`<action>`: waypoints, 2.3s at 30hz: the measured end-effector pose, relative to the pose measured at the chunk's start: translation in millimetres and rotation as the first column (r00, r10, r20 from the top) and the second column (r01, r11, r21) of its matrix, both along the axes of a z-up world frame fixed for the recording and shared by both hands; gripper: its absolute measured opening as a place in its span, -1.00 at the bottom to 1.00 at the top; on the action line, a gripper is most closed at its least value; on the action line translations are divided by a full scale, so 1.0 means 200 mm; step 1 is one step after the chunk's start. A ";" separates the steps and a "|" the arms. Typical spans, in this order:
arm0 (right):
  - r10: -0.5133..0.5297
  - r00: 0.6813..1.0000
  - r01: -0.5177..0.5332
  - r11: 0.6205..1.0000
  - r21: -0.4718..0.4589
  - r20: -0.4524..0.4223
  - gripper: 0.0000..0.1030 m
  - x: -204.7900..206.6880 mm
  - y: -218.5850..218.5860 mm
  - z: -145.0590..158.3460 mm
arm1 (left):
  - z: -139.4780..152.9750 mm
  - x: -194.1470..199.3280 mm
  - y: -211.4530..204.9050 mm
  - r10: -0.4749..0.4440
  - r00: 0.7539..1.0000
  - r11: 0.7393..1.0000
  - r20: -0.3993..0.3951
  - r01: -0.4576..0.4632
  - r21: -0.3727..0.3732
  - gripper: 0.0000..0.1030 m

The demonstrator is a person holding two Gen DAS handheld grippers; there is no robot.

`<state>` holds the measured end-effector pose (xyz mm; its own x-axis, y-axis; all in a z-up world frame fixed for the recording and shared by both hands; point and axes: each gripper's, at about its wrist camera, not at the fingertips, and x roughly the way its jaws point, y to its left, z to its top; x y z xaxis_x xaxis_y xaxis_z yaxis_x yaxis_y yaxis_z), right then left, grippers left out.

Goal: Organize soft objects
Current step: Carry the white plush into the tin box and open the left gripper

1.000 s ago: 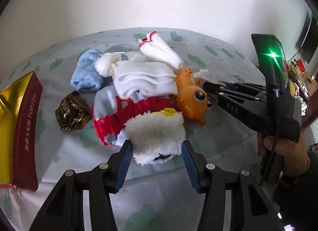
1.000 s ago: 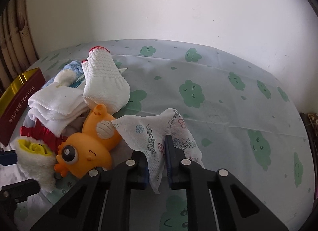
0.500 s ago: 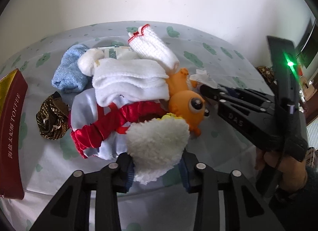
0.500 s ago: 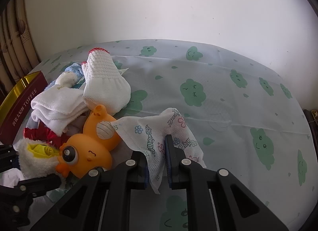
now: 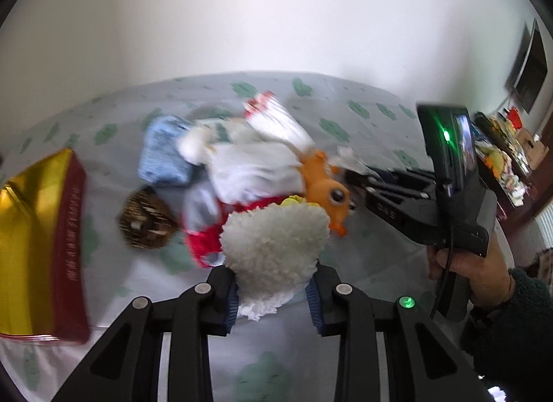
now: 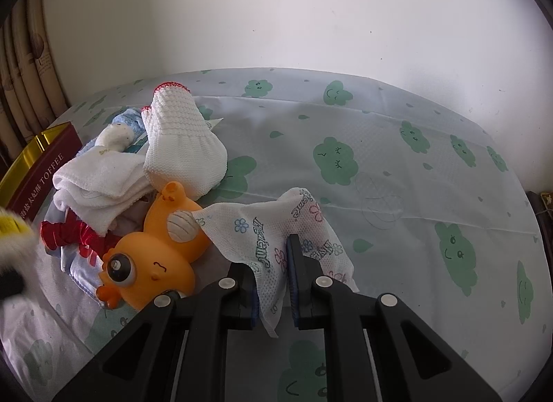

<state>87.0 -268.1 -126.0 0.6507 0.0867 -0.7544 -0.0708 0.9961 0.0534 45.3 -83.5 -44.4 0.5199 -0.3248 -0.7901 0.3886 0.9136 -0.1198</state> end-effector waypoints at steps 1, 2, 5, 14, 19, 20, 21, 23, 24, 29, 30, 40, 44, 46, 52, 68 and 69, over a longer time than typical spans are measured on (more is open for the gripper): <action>0.000 1.000 0.000 1.000 0.000 0.000 -0.76 0.00 0.00 0.00 | 0.02 0.00 0.04 0.015 1.000 1.000 0.008 -0.015 0.001 -0.37; 0.000 1.000 0.000 1.000 0.000 0.000 -0.76 0.00 0.00 0.00 | 0.05 0.01 0.07 0.036 0.999 0.999 0.015 -0.036 0.005 -0.37; 0.000 1.000 0.000 1.000 0.000 0.000 -0.76 0.00 0.00 0.00 | 0.11 0.04 0.20 0.105 0.993 0.994 0.046 -0.106 0.015 -0.37; 0.000 1.000 0.000 1.000 -0.003 -0.001 -0.75 0.00 0.00 0.00 | 0.18 0.15 0.65 0.325 0.940 0.938 0.098 -0.334 0.091 -0.37; 0.000 1.000 0.000 1.000 -0.004 -0.001 -0.75 0.00 0.00 0.00 | 0.15 0.21 0.89 0.431 0.898 0.890 0.093 -0.440 0.121 -0.37; 0.000 1.000 0.000 1.000 -0.005 -0.001 -0.75 0.00 0.00 -0.01 | 0.14 0.22 0.94 0.447 0.889 0.880 0.094 -0.456 0.133 -0.37; 0.000 1.000 0.000 1.000 -0.006 -0.001 -0.75 0.00 -0.01 -0.01 | 0.12 0.23 0.98 0.463 0.882 0.870 0.093 -0.472 0.145 -0.37; 0.000 1.000 0.000 1.000 -0.007 -0.001 -0.75 0.00 -0.01 -0.01 | 0.10 0.24 1.06 0.485 0.870 0.856 0.086 -0.493 0.157 -0.37; 0.000 1.000 0.000 1.000 -0.006 -0.001 -0.75 0.00 -0.01 -0.01 | 0.09 0.25 1.09 0.489 0.869 0.853 0.080 -0.495 0.167 -0.37; 0.000 1.000 0.000 1.000 -0.006 -0.002 -0.75 0.00 -0.01 -0.01 | -0.01 0.31 1.18 0.515 0.857 0.837 0.026 -0.509 0.202 -0.37; 0.000 1.000 0.000 1.000 -0.006 -0.002 -0.75 0.00 -0.01 -0.01 | -0.03 0.33 1.18 0.522 0.852 0.831 0.021 -0.515 0.210 -0.37; 0.000 1.000 0.000 1.000 -0.006 -0.003 -0.75 0.00 -0.01 -0.01 | -0.13 0.39 1.25 0.523 0.852 0.825 0.000 -0.506 0.250 -0.32; -0.001 1.000 0.000 1.000 -0.007 -0.003 -0.75 0.00 -0.01 -0.01 | -0.15 0.40 1.27 0.531 0.847 0.819 -0.008 -0.511 0.261 -0.26; -0.001 1.000 0.001 1.000 -0.007 -0.004 -0.75 0.00 -0.01 -0.01 | -0.15 0.41 1.27 0.531 0.847 0.820 -0.017 -0.509 0.262 -0.18; -0.001 1.000 0.001 1.000 -0.008 -0.004 -0.75 0.00 -0.01 -0.01 | -0.15 0.40 1.26 0.524 0.852 0.826 -0.019 -0.502 0.255 0.02; -0.001 1.000 0.001 1.000 0.001 0.000 -0.76 0.00 -0.02 -0.01 | 0.01 0.21 1.17 0.495 0.862 0.835 0.111 -0.507 0.215 0.02; -0.002 1.000 0.002 1.000 -0.001 0.002 -0.76 0.00 -0.02 -0.01 | 0.01 0.20 1.16 0.495 0.860 0.833 0.120 -0.510 0.216 0.02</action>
